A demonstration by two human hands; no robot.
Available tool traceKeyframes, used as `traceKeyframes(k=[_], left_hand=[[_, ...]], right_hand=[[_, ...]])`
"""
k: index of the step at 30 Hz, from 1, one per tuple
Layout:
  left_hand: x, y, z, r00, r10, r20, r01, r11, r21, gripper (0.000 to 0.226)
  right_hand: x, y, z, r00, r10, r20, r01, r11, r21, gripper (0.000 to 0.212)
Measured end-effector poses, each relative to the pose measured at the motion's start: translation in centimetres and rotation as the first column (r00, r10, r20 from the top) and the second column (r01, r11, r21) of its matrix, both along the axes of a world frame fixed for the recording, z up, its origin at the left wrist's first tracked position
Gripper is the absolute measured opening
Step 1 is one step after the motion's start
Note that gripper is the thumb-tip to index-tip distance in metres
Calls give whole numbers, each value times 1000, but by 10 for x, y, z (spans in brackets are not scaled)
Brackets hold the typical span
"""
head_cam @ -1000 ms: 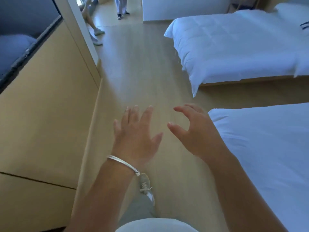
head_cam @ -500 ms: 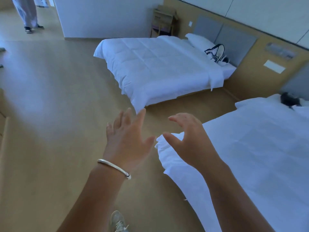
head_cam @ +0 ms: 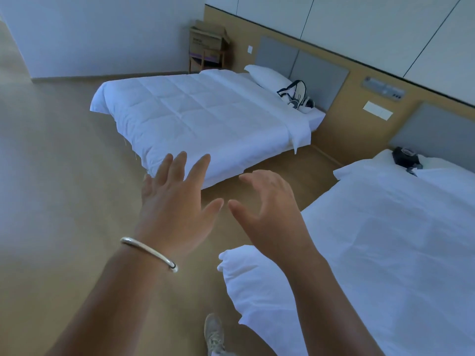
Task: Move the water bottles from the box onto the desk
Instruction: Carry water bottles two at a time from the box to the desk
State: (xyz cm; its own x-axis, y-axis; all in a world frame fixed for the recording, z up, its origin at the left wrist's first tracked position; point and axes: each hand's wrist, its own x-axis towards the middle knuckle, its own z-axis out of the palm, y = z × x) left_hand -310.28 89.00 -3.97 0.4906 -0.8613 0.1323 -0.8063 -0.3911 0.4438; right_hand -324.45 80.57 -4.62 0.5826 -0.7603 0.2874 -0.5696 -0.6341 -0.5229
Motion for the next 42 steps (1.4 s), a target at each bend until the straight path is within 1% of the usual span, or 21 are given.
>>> traceKeyframes(k=[3, 6, 9, 13, 18, 23, 26, 30, 35, 39, 42], left_hand=[[22, -45, 5, 999, -4, 45, 4, 1000, -4, 78], [44, -93, 16, 996, 20, 87, -16, 999, -47, 78], [67, -142, 27, 991, 58, 121, -47, 995, -90, 78], [94, -194, 35, 986, 85, 146, -70, 992, -105, 78], [129, -248, 41, 987, 89, 135, -70, 988, -137, 77], [179, -292, 36, 989, 65, 134, -47, 989, -137, 77], [224, -315, 30, 990, 45, 137, -28, 992, -122, 76], [303, -345, 25, 990, 26, 141, -10, 993, -117, 75], [399, -374, 24, 985, -36, 168, 50, 996, -76, 74], [458, -389, 25, 983, -97, 153, 111, 990, -89, 74], [495, -395, 29, 980, -123, 154, 137, 987, -88, 74]], right_hand=[[23, -49, 2, 999, 2, 40, -2, 1000, 12, 56], [49, -103, 7, 995, 22, 101, -25, 999, 21, 50], [78, -157, 15, 986, 59, 156, -66, 997, 35, 48], [113, -213, 24, 979, 116, 166, -123, 992, 33, 50], [148, -268, 29, 980, 115, 165, -121, 992, 29, 48], [196, -310, 23, 989, 85, 124, -88, 996, 18, 49], [235, -332, 20, 995, 44, 94, -45, 999, 11, 48], [308, -360, 17, 999, -18, 43, 18, 1000, -13, 48], [400, -377, 23, 998, -59, -26, 59, 998, -16, 49], [457, -384, 29, 992, -127, -18, 126, 992, -26, 49], [494, -384, 35, 991, -129, -40, 127, 991, -49, 50]])
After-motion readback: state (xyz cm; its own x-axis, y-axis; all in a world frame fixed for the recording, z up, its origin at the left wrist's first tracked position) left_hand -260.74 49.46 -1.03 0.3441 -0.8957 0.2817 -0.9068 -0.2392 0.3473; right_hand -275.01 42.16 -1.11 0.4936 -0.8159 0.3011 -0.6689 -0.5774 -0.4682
